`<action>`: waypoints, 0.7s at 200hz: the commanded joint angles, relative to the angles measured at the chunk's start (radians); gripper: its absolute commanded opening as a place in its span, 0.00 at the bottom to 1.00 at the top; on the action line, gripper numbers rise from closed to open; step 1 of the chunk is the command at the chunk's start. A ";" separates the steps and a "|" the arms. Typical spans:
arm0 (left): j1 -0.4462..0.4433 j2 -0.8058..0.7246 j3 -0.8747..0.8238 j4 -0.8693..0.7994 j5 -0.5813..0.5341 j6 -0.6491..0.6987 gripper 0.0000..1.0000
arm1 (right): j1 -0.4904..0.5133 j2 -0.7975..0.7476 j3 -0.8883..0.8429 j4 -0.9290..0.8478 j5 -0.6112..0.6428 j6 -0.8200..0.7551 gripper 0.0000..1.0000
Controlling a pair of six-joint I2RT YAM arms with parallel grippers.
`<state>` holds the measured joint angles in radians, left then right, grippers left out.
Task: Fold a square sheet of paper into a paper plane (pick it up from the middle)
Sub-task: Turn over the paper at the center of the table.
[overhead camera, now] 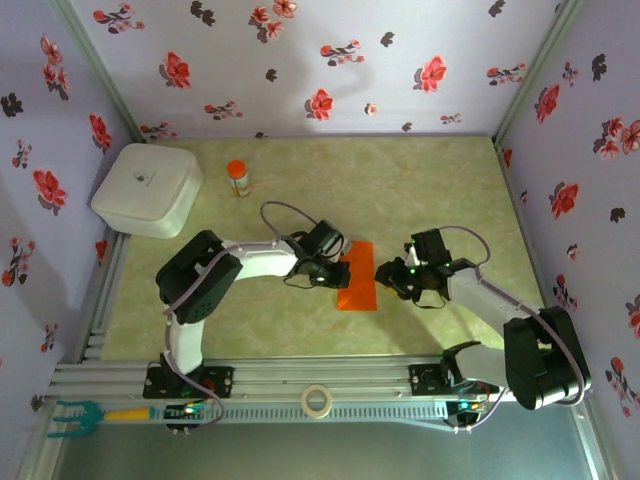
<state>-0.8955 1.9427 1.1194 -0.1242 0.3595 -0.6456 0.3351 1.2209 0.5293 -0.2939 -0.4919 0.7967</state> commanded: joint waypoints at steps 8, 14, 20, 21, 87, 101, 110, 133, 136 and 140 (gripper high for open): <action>-0.002 0.010 -0.041 0.007 -0.003 -0.053 0.05 | 0.022 -0.015 0.015 -0.048 0.027 0.017 0.41; -0.006 0.008 -0.044 0.013 -0.004 -0.057 0.05 | 0.030 -0.013 0.020 -0.059 0.035 0.016 0.41; -0.009 0.008 -0.046 0.015 -0.002 -0.059 0.05 | 0.039 -0.011 0.028 -0.073 0.042 0.010 0.41; -0.010 0.007 -0.046 0.015 -0.002 -0.059 0.05 | 0.041 -0.010 0.029 -0.076 0.042 0.009 0.41; -0.018 0.003 -0.056 0.039 -0.005 -0.076 0.05 | 0.073 -0.029 0.021 -0.113 0.105 0.066 0.42; -0.017 0.000 -0.055 0.034 -0.007 -0.072 0.05 | 0.092 -0.020 0.015 -0.083 0.083 0.072 0.42; -0.017 0.000 -0.055 0.029 -0.007 -0.068 0.05 | 0.105 -0.015 0.012 -0.070 0.078 0.079 0.43; -0.017 0.002 -0.051 0.025 -0.008 -0.067 0.05 | 0.128 0.005 0.010 -0.068 0.089 0.095 0.42; -0.017 0.002 -0.049 0.025 -0.007 -0.066 0.05 | 0.131 0.008 0.008 -0.068 0.089 0.096 0.42; -0.017 0.002 -0.049 0.024 -0.007 -0.067 0.05 | 0.135 0.011 0.008 -0.066 0.091 0.097 0.43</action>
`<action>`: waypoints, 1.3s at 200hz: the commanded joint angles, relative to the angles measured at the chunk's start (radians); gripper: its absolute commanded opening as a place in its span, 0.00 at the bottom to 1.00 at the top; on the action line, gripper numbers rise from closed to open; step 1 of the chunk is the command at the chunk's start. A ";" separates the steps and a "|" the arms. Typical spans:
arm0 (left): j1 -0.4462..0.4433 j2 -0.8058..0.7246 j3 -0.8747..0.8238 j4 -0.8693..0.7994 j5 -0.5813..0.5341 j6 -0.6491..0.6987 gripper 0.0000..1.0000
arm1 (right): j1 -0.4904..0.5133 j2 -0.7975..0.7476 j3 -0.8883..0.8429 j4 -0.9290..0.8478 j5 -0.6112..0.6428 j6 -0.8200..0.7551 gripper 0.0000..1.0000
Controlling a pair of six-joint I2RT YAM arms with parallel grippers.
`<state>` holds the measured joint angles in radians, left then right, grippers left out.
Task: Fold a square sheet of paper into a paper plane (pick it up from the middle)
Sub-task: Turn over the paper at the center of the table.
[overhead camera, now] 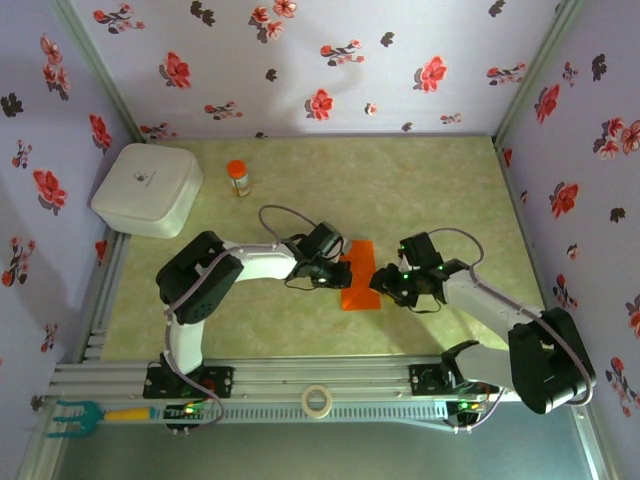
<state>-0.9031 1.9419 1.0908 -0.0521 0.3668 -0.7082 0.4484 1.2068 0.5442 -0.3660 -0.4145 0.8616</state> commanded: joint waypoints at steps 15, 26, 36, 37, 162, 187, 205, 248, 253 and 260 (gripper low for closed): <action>-0.010 0.000 -0.019 -0.048 -0.014 -0.005 0.05 | 0.027 0.038 -0.013 0.006 0.026 0.033 0.42; -0.009 0.001 -0.017 -0.050 -0.015 -0.003 0.05 | 0.029 0.048 -0.020 0.020 0.021 0.036 0.42; -0.010 0.001 -0.016 -0.054 -0.014 -0.002 0.05 | 0.032 0.060 -0.023 0.042 0.000 0.037 0.43; -0.010 0.001 -0.016 -0.055 -0.014 -0.002 0.05 | 0.032 0.062 -0.024 0.045 -0.002 0.037 0.42; -0.010 0.001 -0.016 -0.060 -0.012 0.002 0.05 | 0.032 0.166 -0.011 0.237 -0.069 0.081 0.44; -0.010 0.002 -0.017 -0.060 -0.013 0.003 0.05 | 0.032 0.138 -0.007 0.163 -0.042 0.063 0.44; -0.010 -0.001 -0.019 -0.057 -0.012 0.002 0.05 | 0.032 0.084 -0.021 0.092 -0.016 0.046 0.44; -0.010 -0.003 -0.023 -0.056 -0.012 0.002 0.04 | 0.032 0.041 -0.043 0.028 -0.052 0.017 0.47; -0.010 -0.003 -0.023 -0.057 -0.012 0.001 0.04 | 0.032 0.046 -0.045 0.033 -0.057 0.019 0.47; -0.009 -0.004 -0.024 -0.057 -0.013 0.002 0.04 | 0.032 0.055 -0.046 0.037 -0.059 0.021 0.48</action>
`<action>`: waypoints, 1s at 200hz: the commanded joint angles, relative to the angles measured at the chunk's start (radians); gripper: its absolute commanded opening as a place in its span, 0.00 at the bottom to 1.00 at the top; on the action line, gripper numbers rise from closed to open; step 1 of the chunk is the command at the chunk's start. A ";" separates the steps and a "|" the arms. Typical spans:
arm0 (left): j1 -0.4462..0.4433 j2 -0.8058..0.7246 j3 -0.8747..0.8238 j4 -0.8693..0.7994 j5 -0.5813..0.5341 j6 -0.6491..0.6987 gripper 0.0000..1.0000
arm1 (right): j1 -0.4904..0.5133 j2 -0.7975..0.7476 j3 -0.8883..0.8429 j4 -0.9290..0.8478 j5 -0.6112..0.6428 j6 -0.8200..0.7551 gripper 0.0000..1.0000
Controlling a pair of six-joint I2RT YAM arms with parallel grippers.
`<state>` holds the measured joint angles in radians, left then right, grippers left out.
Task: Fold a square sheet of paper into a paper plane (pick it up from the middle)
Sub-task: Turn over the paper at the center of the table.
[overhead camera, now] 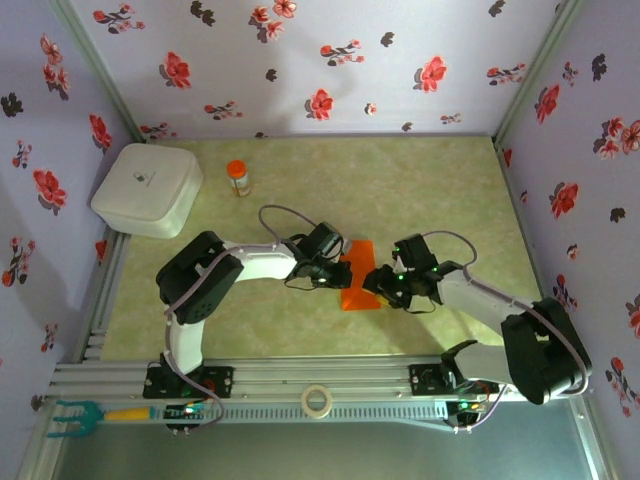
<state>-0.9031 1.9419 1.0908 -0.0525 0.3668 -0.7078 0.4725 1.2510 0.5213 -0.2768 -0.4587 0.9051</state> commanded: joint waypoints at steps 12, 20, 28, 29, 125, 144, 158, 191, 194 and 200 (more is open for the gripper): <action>-0.010 -0.004 -0.025 -0.055 -0.012 0.002 0.04 | 0.008 0.028 -0.023 -0.043 -0.010 -0.021 0.48; -0.010 -0.003 -0.025 -0.056 -0.012 0.001 0.04 | 0.008 0.044 -0.024 -0.036 -0.007 -0.019 0.48; -0.008 -0.003 -0.024 -0.058 -0.013 0.004 0.05 | 0.008 0.060 -0.028 -0.009 -0.016 -0.016 0.48; -0.009 -0.002 -0.024 -0.059 -0.013 0.004 0.04 | 0.008 0.063 -0.029 -0.005 -0.018 -0.015 0.48; -0.008 0.005 -0.010 -0.070 -0.009 0.010 0.04 | -0.009 0.146 0.037 0.192 -0.037 0.009 0.55; -0.008 0.003 -0.012 -0.070 -0.010 0.010 0.04 | -0.028 0.165 0.051 0.207 -0.051 -0.011 0.55; -0.008 0.002 -0.012 -0.070 -0.008 0.010 0.04 | -0.046 0.181 0.057 0.232 -0.066 -0.022 0.55; -0.008 0.006 0.001 -0.087 -0.002 0.025 0.04 | -0.107 0.225 0.071 0.274 -0.119 -0.075 0.53; -0.008 0.006 0.002 -0.088 -0.002 0.027 0.04 | -0.110 0.228 0.070 0.284 -0.128 -0.076 0.53; -0.007 0.006 0.003 -0.089 -0.002 0.028 0.04 | -0.117 0.234 0.069 0.302 -0.140 -0.074 0.52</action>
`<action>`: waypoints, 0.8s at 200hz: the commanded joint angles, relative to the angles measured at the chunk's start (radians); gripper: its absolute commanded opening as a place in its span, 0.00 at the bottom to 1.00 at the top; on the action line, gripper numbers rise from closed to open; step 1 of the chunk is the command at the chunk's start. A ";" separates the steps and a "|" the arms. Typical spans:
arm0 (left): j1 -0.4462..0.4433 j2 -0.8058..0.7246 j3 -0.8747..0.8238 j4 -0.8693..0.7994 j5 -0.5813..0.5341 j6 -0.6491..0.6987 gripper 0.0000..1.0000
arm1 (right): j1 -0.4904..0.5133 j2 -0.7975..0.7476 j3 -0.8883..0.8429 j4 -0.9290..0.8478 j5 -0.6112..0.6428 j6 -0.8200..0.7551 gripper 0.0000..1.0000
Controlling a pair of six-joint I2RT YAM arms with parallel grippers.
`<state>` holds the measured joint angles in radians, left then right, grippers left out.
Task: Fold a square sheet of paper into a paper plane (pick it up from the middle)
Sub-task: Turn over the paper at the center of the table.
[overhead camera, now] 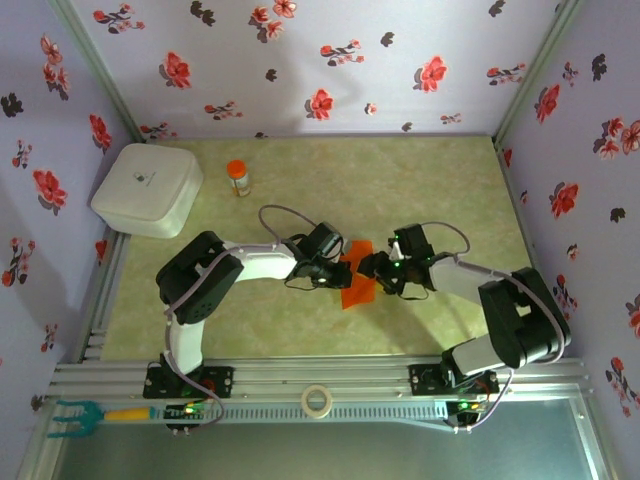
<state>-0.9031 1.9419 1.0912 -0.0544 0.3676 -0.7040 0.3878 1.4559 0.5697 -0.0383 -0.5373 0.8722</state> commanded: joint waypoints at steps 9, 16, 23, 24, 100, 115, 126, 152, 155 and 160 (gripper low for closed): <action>-0.007 0.006 0.003 -0.085 -0.002 0.022 0.04 | -0.039 0.035 0.022 0.074 -0.066 -0.043 0.51; -0.008 0.005 0.001 -0.082 -0.001 0.020 0.04 | -0.044 0.041 0.023 0.077 -0.063 -0.045 0.50; -0.007 0.005 0.001 -0.079 0.000 0.018 0.04 | -0.049 0.048 0.024 0.083 -0.065 -0.045 0.48; -0.008 0.005 0.001 -0.079 0.001 0.018 0.04 | -0.050 0.048 0.024 0.084 -0.066 -0.045 0.48; -0.007 -0.006 0.001 -0.071 -0.002 0.013 0.05 | -0.083 0.087 -0.033 0.197 -0.091 -0.029 0.34; -0.007 -0.010 0.000 -0.065 -0.002 0.011 0.05 | -0.086 0.088 -0.043 0.210 -0.096 -0.026 0.27; -0.007 -0.013 0.000 -0.062 -0.003 0.009 0.06 | -0.088 0.087 -0.047 0.209 -0.091 -0.030 0.25; -0.006 -0.022 0.003 -0.059 -0.001 0.008 0.08 | -0.089 0.087 -0.048 0.209 -0.092 -0.032 0.17; -0.005 -0.024 0.003 -0.058 -0.001 0.007 0.08 | -0.090 0.086 -0.047 0.209 -0.092 -0.033 0.16; -0.005 -0.028 0.001 -0.058 -0.001 0.005 0.09 | -0.090 0.085 -0.048 0.209 -0.092 -0.034 0.15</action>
<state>-0.9031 1.9415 1.0927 -0.0566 0.3679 -0.7040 0.3054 1.5375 0.5308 0.1505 -0.6109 0.8520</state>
